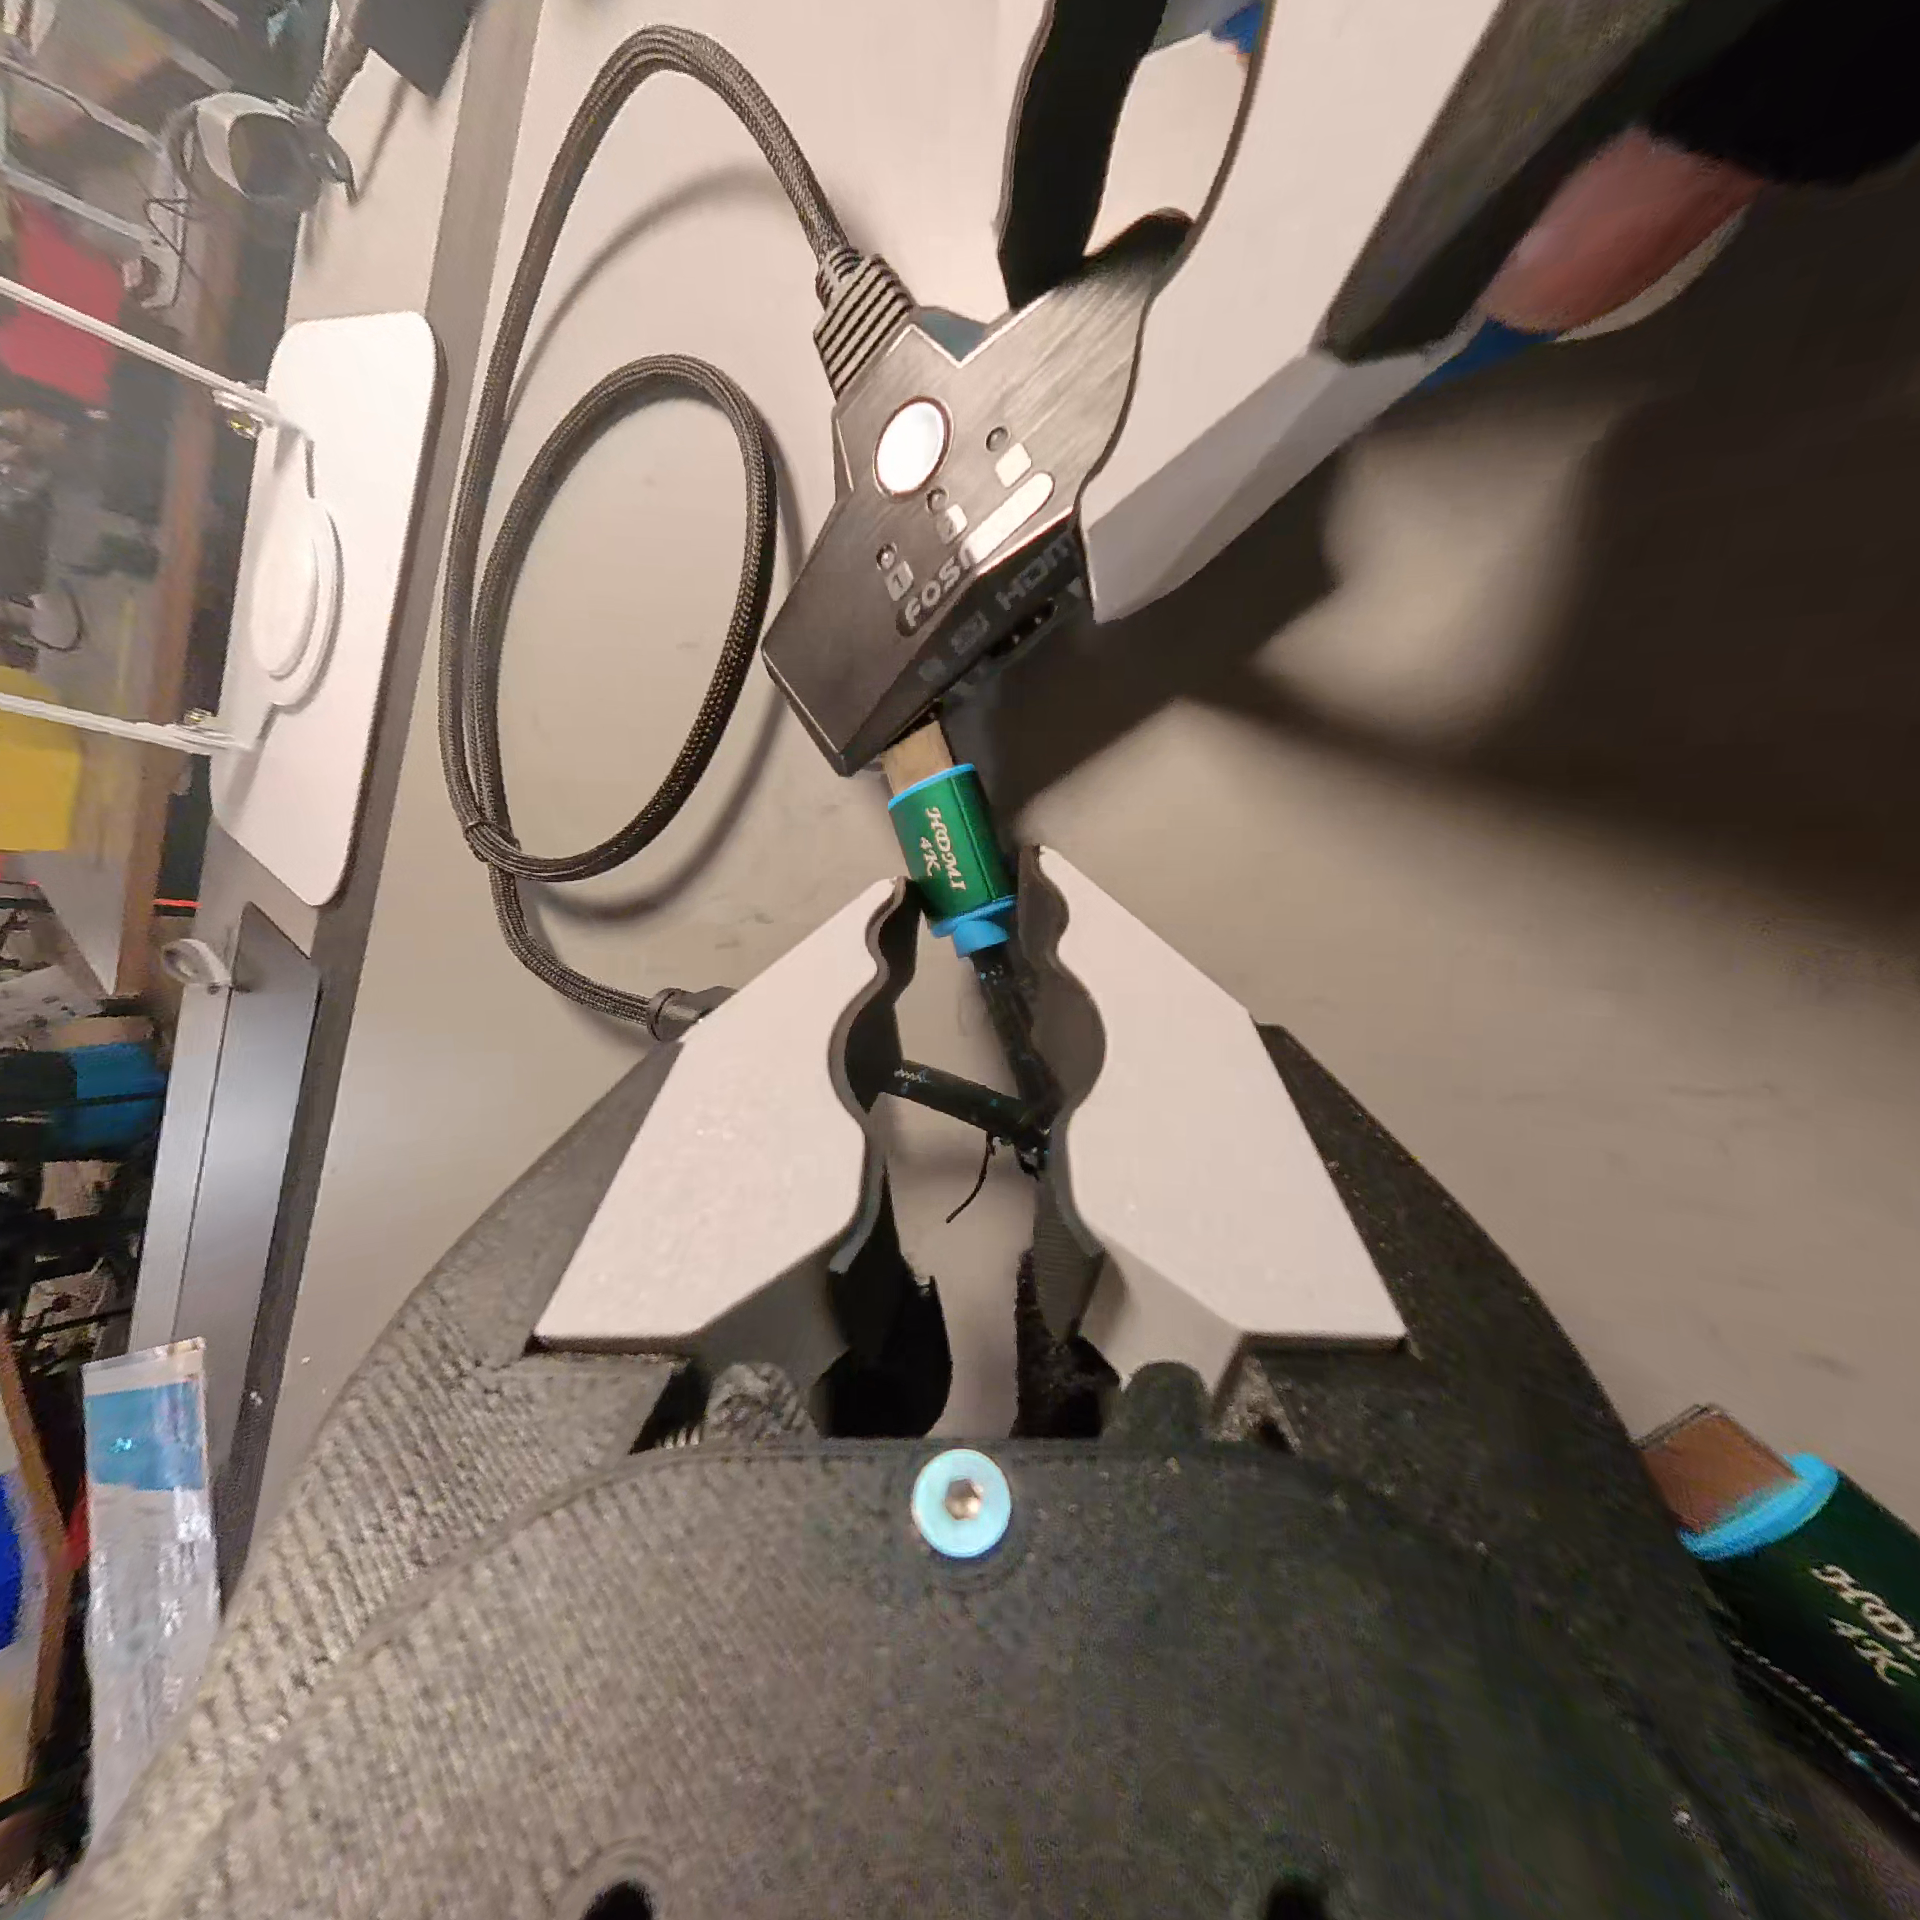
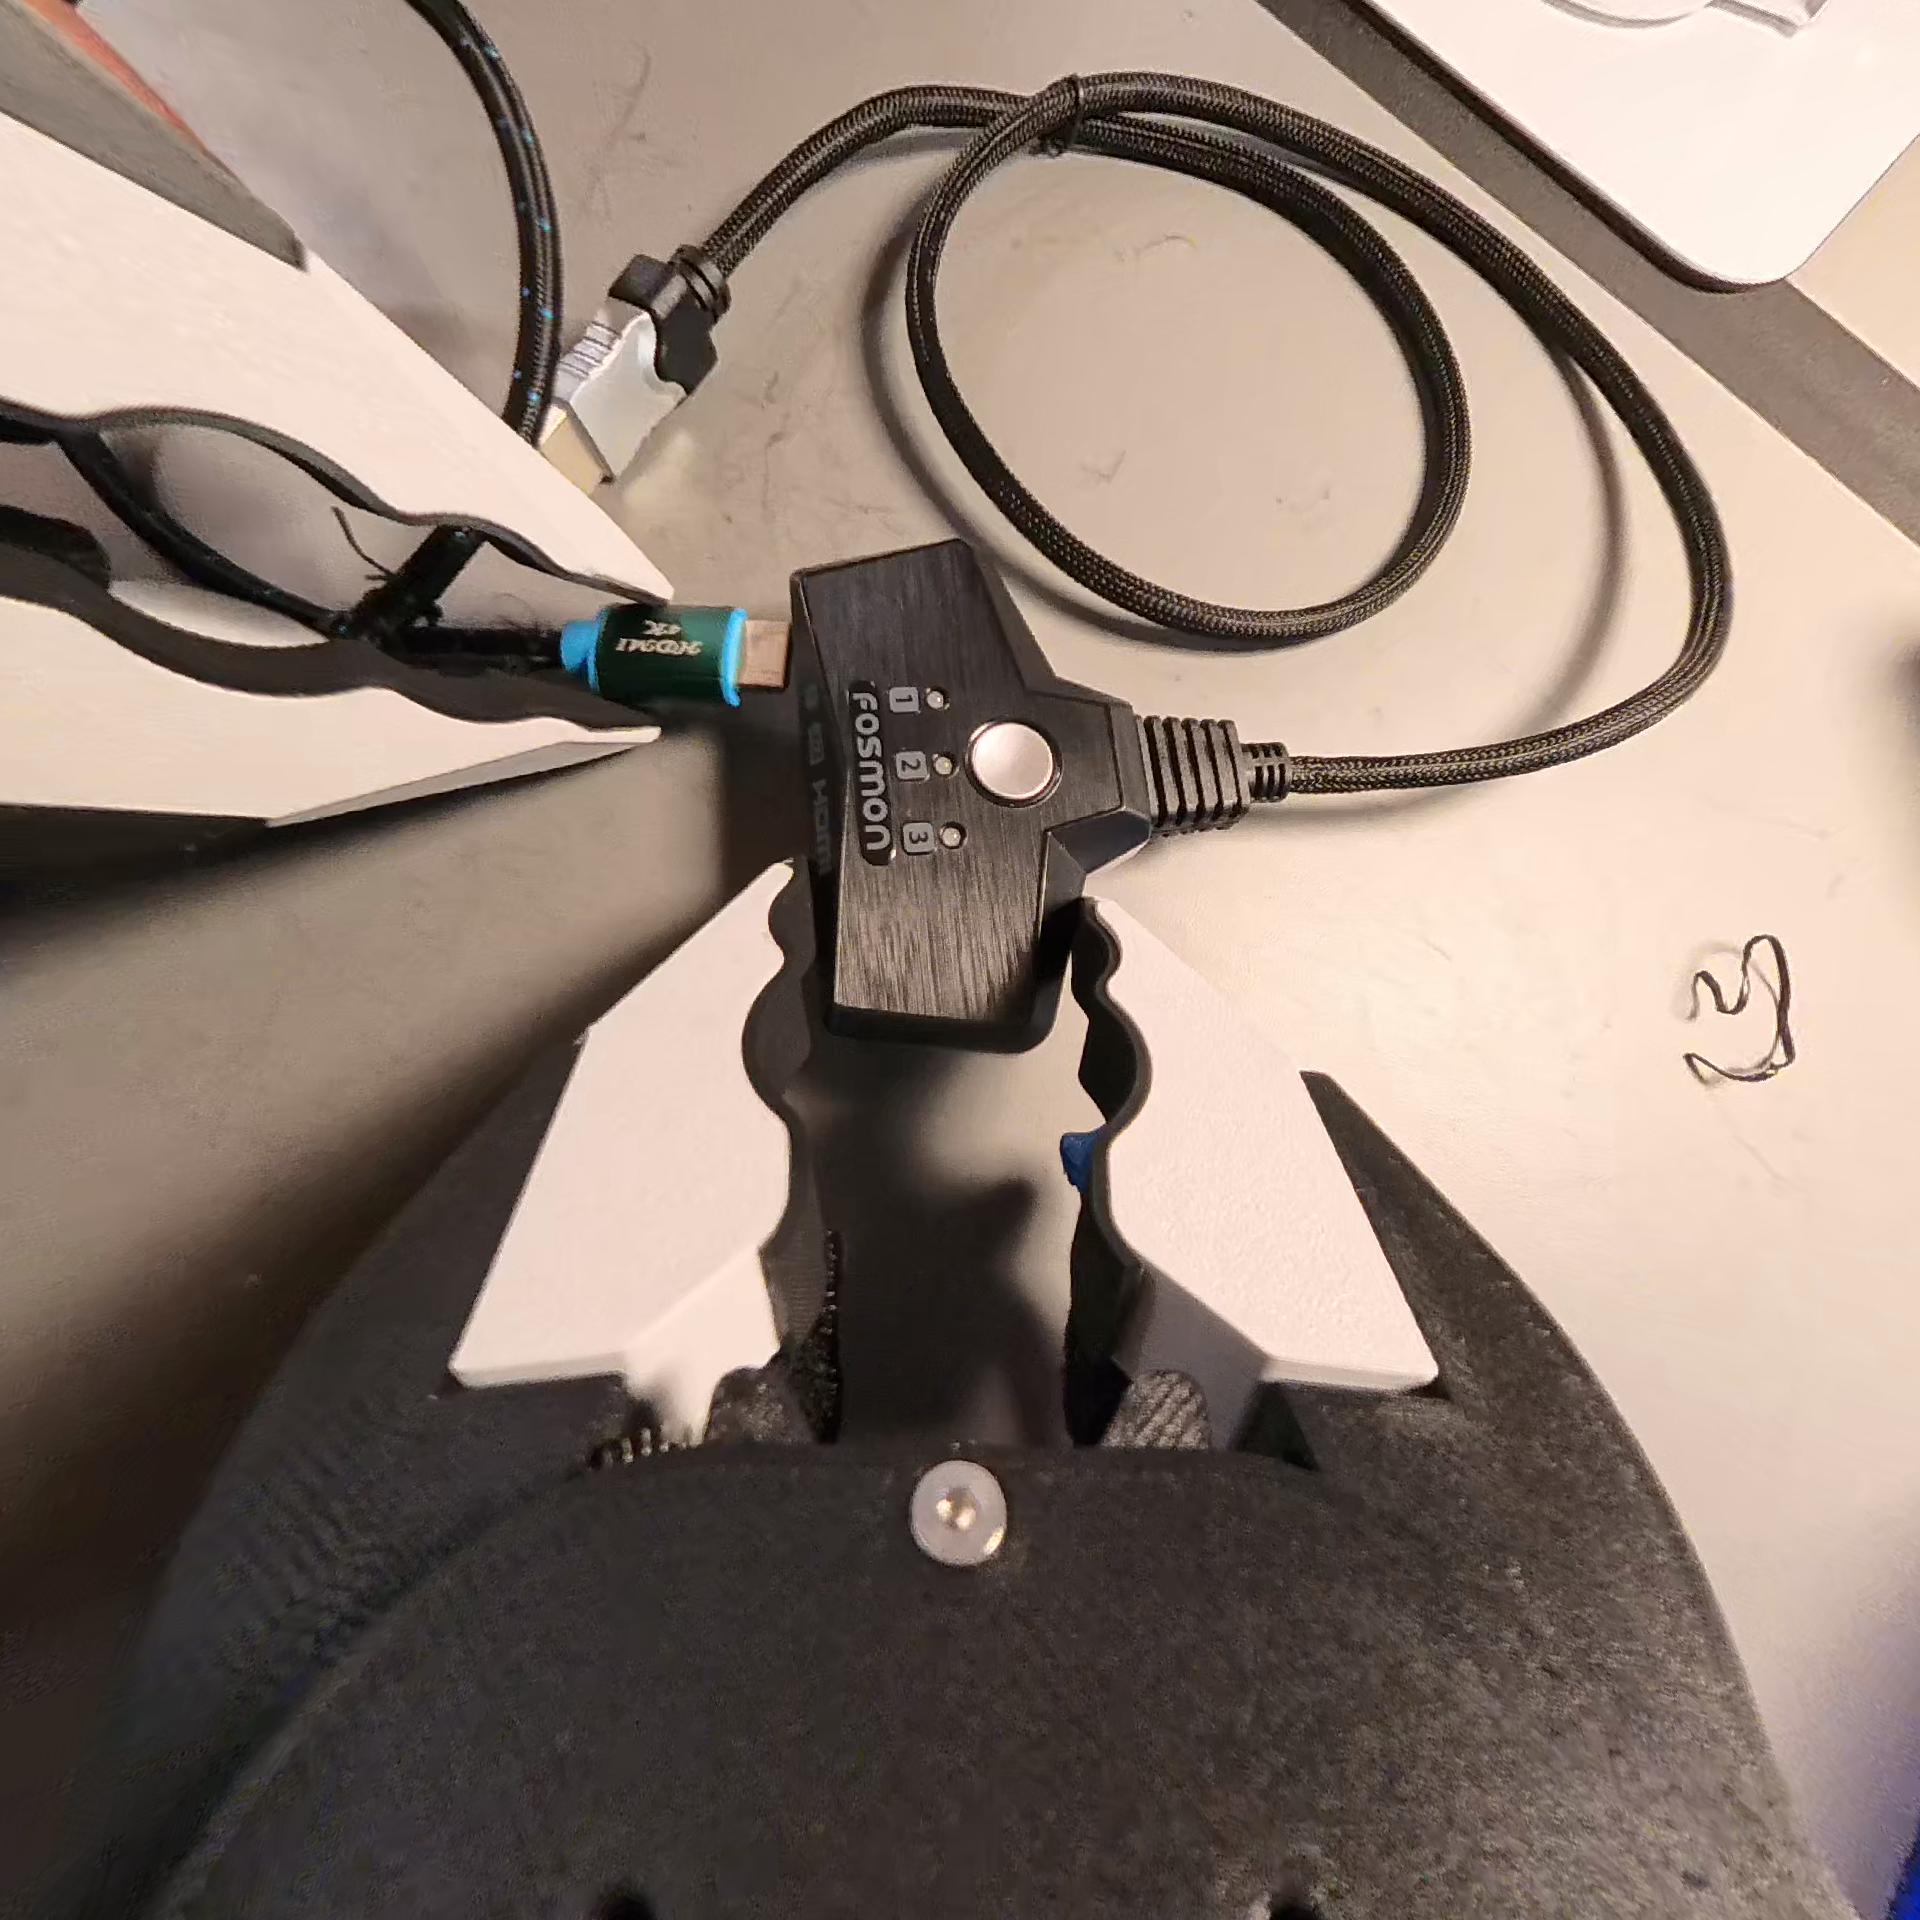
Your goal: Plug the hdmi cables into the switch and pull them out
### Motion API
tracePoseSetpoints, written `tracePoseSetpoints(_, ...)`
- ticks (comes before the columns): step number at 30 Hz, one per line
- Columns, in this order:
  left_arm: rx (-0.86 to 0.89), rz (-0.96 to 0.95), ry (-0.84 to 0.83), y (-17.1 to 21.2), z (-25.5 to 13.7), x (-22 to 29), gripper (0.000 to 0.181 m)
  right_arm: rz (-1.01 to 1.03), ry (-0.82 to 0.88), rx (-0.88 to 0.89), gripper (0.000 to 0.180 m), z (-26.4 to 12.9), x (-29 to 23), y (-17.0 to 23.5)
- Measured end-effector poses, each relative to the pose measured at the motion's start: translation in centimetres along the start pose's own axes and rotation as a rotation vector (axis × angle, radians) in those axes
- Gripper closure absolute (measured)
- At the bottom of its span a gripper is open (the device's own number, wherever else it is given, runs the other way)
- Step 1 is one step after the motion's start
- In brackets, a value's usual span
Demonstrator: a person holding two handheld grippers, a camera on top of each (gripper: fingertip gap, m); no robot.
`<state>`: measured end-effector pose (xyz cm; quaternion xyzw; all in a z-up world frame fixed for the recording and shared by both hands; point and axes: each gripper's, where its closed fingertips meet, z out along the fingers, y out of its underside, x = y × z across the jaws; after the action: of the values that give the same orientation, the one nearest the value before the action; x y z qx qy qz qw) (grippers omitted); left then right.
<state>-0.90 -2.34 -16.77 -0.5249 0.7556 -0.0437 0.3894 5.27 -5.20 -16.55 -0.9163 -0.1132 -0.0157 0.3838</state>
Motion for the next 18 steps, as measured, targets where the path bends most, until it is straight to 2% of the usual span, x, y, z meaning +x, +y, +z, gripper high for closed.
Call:
tracePoseSetpoints(6,-0.004,0.003,-0.001,-0.07,0.07,0.01,0.161,-0.005,0.018,0.007,0.128,0.1,-0.06,-0.16)
tracePoseSetpoints(18,0.014,-0.112,-0.022,-0.05,0.41,-0.76,0.162,-0.07,0.049,0.03,0.128,0.41,-0.11,-0.44)
